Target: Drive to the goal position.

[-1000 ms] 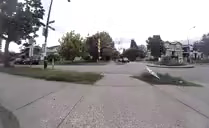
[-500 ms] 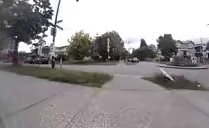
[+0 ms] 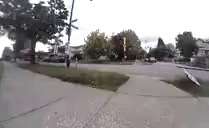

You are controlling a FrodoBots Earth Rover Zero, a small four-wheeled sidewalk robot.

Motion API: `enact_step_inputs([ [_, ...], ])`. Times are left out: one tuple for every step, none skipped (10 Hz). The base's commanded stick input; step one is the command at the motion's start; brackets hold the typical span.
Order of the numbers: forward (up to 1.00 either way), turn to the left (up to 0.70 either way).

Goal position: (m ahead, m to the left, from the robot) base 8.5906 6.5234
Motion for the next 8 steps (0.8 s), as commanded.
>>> enact_step_inputs([
  [0.7,0.35],
  [0.7,0.35],
  [0.7,0.35],
  [0.7,0.35],
  [0.7,0.35],
  [0.7,0.35],
  [0.7,0.35],
  [0.7,0.35],
])
